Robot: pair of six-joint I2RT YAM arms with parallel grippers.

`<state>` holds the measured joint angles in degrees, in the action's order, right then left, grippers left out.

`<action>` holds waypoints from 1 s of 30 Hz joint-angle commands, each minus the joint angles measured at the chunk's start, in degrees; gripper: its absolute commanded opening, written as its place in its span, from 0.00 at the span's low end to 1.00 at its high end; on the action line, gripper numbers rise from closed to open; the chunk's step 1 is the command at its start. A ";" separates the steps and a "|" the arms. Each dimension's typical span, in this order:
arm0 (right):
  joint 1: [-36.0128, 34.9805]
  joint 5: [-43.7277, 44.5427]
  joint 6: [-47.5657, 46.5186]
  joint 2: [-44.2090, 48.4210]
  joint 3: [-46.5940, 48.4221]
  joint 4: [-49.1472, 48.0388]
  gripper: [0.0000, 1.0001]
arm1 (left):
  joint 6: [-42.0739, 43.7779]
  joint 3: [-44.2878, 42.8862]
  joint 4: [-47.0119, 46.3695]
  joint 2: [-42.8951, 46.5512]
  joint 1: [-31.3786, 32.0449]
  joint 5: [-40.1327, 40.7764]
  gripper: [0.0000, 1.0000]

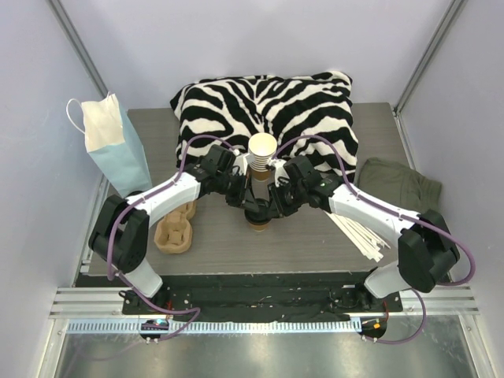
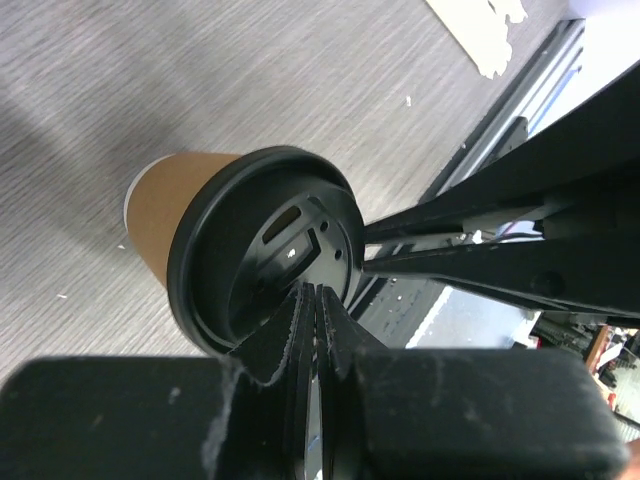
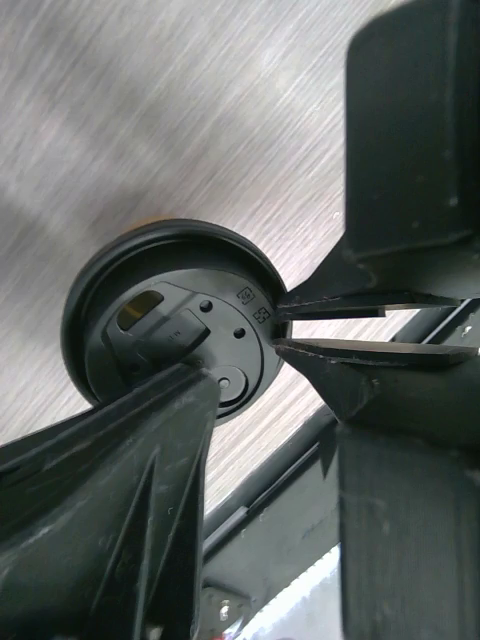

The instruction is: Pack the takeout coffee

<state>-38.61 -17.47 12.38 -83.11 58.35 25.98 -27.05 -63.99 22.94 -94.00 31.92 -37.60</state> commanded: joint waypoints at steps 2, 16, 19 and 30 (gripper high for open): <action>-0.24 0.86 0.80 -1.71 -3.76 -2.51 0.19 | 1.82 -0.18 2.02 -1.98 0.25 2.80 0.08; 1.08 -3.62 0.45 1.90 9.50 2.50 0.20 | 2.53 -0.26 2.99 -2.33 0.25 3.59 0.06; 1.08 -3.18 0.45 1.20 10.91 2.85 0.21 | 2.61 -0.35 3.08 -2.33 0.25 3.68 0.06; -2.69 -0.46 0.63 -1.52 -0.51 -2.42 0.21 | 3.05 -0.61 3.60 -3.82 0.25 3.50 0.06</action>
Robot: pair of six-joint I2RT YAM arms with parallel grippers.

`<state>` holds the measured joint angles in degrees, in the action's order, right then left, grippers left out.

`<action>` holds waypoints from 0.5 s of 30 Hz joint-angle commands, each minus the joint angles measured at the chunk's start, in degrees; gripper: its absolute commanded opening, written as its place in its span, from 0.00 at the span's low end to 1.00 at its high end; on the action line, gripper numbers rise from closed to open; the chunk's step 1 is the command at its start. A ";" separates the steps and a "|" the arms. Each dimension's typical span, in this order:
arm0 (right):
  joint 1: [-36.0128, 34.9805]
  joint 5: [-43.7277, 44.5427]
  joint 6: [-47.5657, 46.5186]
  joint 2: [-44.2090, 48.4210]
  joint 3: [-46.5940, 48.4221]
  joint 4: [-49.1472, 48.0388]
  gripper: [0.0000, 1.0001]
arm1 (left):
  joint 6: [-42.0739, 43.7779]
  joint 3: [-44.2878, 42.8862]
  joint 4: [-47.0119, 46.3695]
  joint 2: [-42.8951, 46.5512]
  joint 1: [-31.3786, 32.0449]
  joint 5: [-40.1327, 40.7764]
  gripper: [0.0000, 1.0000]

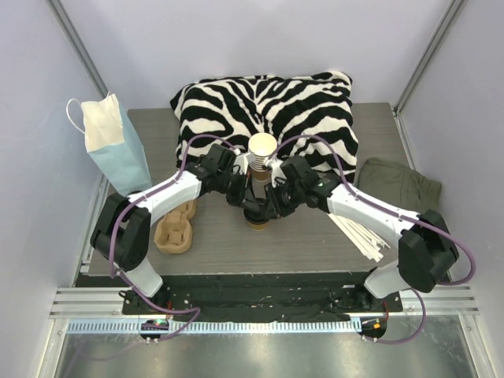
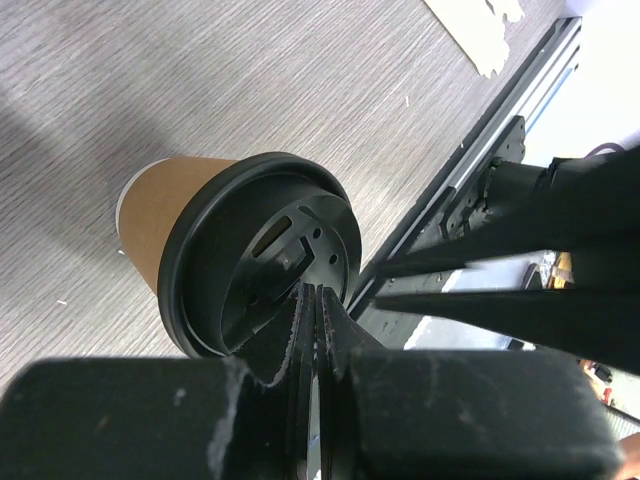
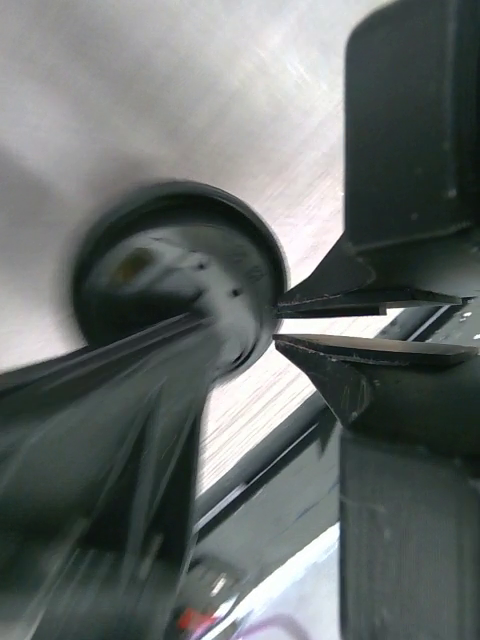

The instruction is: Pack the takeout coffee

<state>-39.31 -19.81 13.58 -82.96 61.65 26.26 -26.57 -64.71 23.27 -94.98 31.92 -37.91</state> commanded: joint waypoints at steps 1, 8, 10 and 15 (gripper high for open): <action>-2.09 2.41 -0.58 -2.81 -4.34 -2.97 0.21 | 2.49 0.11 3.28 -2.93 0.25 3.72 0.06; -1.12 0.92 -2.25 -0.46 -2.85 -0.07 0.21 | 2.66 0.28 3.72 -2.84 0.25 3.63 0.05; -0.86 -0.31 -2.51 1.56 -0.93 0.54 0.21 | 2.57 0.37 3.72 -2.93 0.16 3.55 0.05; -0.86 1.44 -2.25 4.56 3.56 0.90 0.24 | 2.49 0.11 3.72 -3.11 0.16 3.55 0.05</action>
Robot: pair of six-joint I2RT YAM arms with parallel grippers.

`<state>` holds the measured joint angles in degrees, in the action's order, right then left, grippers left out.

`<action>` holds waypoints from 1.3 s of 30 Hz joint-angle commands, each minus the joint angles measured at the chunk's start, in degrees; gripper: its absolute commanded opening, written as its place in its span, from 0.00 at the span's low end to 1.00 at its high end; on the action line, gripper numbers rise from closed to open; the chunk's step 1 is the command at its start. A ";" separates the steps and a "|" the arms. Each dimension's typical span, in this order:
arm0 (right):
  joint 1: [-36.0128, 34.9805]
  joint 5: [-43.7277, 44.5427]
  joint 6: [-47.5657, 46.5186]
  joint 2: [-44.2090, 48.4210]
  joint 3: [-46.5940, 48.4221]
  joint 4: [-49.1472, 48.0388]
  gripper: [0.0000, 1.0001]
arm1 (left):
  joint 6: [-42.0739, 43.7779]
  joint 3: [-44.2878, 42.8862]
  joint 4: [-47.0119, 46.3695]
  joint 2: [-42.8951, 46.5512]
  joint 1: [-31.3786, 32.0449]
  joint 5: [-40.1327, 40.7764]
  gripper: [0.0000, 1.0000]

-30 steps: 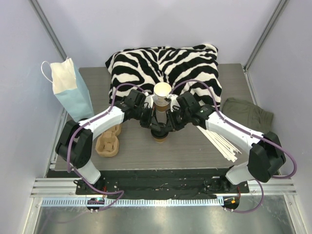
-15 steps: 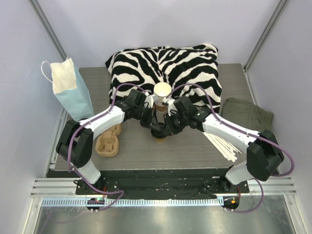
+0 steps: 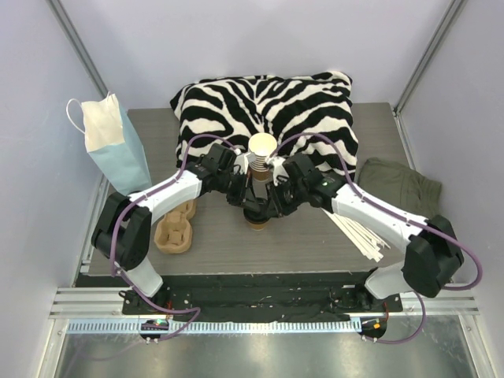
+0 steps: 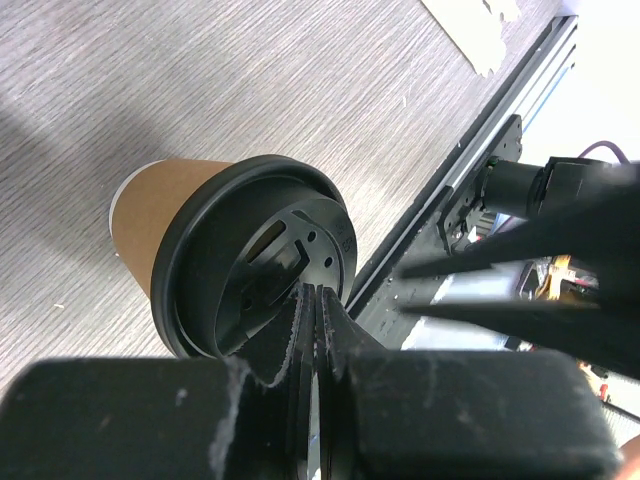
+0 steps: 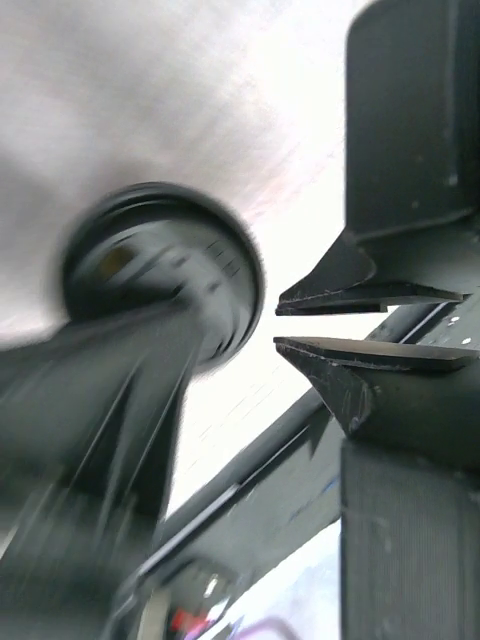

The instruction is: Pack the takeout coffee

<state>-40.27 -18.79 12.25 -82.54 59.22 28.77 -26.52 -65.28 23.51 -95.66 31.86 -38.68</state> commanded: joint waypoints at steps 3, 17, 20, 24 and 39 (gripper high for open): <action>-0.59 3.13 -1.79 3.09 7.22 -2.67 0.25 | 2.27 0.50 3.48 -2.52 0.22 4.22 0.05; -4.38 10.09 -3.90 -4.12 -2.35 -7.42 0.23 | 2.44 0.41 3.56 -3.31 0.22 4.13 0.05; -4.38 8.33 -3.46 -0.62 -3.94 -7.24 0.23 | 2.70 0.85 4.00 -2.87 0.22 4.22 0.05; -4.29 6.49 -4.34 1.94 -0.09 -4.87 0.23 | 2.27 1.20 3.39 -2.96 0.22 4.14 0.04; -2.79 3.05 -4.16 0.98 2.66 -3.72 0.23 | 2.62 0.50 3.56 -2.69 0.22 4.49 0.04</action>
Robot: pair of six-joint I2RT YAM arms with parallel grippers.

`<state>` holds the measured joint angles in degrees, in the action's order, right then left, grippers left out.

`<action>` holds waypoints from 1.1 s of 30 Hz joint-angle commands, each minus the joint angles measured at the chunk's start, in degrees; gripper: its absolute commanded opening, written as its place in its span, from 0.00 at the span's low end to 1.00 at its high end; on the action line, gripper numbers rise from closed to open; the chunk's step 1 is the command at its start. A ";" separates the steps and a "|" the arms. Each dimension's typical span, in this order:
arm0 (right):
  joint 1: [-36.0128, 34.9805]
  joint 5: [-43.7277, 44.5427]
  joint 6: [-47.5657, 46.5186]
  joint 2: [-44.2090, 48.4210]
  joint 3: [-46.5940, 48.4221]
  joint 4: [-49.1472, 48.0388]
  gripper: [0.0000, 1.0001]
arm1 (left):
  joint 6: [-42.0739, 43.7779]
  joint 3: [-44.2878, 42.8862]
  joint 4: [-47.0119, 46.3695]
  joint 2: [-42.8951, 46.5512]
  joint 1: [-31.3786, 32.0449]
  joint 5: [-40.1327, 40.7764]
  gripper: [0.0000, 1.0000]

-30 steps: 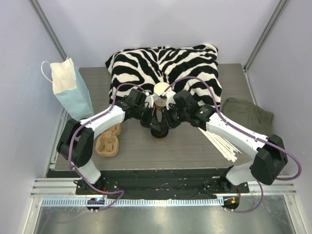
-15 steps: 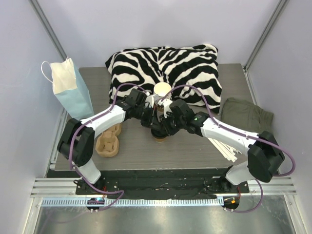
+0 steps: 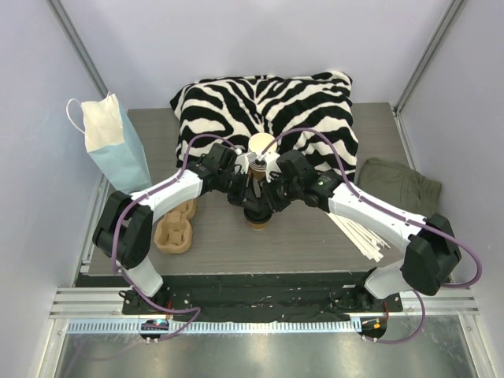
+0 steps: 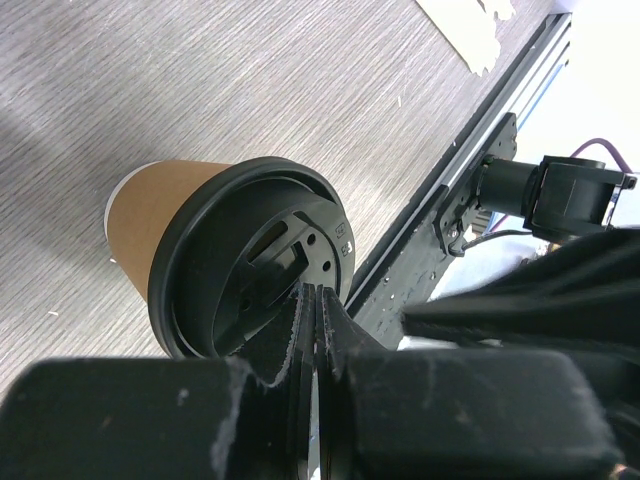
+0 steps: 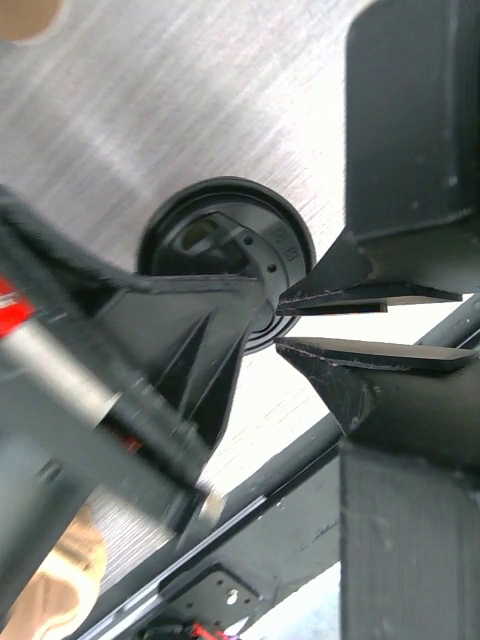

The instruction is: Pack the takeout coffee

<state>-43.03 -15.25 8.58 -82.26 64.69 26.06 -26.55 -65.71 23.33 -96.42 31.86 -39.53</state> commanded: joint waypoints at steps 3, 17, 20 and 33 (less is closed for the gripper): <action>-0.04 -0.31 -0.58 0.43 -7.10 -2.68 0.23 | 2.64 1.03 3.83 -1.84 0.22 5.16 0.04; 6.01 -12.41 1.70 2.71 -2.29 -1.81 0.27 | 4.92 -1.69 5.14 0.35 -0.13 3.41 0.13; 10.76 -15.59 2.85 3.59 -1.49 -1.81 0.30 | 5.80 -2.84 5.50 3.77 -1.18 1.30 0.32; 15.16 -20.78 7.41 -5.01 -0.70 -8.30 0.52 | 0.01 5.94 7.52 11.70 -9.36 -1.25 0.52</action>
<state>-27.64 -32.27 12.43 -85.12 63.11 23.07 -24.29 -62.67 28.38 -83.96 22.63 -39.94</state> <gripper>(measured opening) 0.514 0.518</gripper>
